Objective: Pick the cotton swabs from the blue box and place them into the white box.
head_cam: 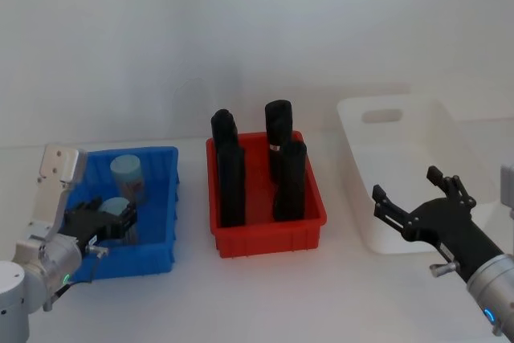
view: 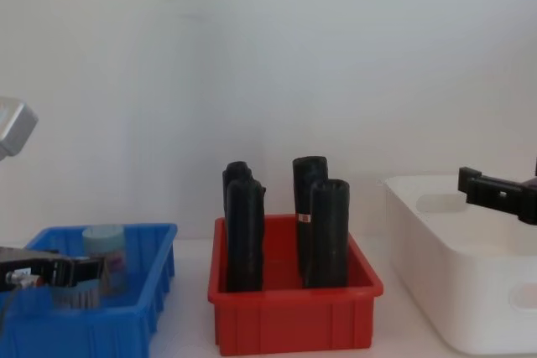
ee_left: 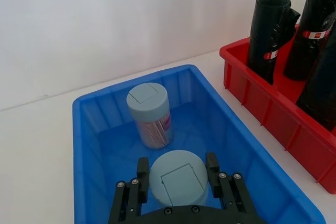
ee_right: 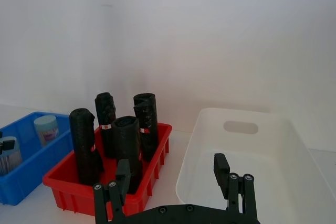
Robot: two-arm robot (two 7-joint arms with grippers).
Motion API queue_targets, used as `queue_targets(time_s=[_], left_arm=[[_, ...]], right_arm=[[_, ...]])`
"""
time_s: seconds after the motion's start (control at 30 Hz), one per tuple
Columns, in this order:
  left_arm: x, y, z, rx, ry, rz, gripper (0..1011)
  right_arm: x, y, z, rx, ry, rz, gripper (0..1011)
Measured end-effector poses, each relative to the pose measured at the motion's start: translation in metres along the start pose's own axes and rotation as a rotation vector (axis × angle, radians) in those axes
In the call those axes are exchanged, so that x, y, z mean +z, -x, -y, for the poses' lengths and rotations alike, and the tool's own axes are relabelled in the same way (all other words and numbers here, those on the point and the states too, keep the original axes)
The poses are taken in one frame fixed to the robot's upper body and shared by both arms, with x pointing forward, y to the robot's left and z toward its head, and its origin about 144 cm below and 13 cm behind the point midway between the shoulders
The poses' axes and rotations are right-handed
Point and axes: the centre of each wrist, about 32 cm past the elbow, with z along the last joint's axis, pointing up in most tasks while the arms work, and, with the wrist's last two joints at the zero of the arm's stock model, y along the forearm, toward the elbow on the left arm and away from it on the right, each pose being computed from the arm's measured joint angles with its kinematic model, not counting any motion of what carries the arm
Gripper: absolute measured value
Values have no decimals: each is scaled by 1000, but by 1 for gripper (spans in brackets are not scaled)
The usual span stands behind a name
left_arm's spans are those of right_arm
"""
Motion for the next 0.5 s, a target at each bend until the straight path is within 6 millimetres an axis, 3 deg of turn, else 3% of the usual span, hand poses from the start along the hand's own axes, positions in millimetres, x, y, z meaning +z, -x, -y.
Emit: queue_targets(time_s=[0.07, 0.5], left_arm=[[0, 0, 0, -2, 2, -4, 645], [10, 1, -4, -22, 37, -6, 645]], right_arm=[[0, 0, 0, 0, 0, 0, 1002], [0, 0, 0, 0, 0, 0, 1002]])
